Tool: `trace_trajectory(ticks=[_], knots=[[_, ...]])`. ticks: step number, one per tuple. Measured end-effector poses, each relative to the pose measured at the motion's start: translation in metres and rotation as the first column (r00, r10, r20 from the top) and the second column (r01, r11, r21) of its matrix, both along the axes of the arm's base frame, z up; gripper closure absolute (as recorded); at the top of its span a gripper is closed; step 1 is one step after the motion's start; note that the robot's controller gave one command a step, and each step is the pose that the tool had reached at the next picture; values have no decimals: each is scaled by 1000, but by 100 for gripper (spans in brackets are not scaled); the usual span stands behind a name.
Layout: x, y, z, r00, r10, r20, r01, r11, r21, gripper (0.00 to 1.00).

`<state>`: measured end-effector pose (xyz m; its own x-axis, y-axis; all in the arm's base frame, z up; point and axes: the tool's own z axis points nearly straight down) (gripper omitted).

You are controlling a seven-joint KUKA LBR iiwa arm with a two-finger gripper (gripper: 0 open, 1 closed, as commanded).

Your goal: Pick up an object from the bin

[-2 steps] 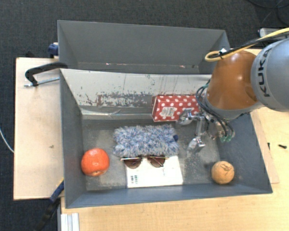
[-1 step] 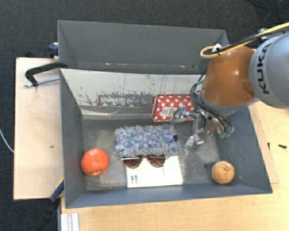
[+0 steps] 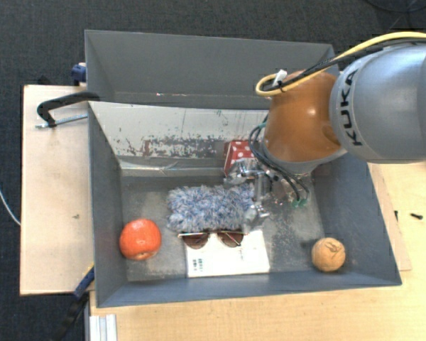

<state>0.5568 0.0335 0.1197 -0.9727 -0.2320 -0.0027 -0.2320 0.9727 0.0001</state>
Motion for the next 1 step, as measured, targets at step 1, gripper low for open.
trace_trajectory(ticks=[1], knots=[[14, 16, -42, 998, -70, -2, 70, 997, 14, 0]])
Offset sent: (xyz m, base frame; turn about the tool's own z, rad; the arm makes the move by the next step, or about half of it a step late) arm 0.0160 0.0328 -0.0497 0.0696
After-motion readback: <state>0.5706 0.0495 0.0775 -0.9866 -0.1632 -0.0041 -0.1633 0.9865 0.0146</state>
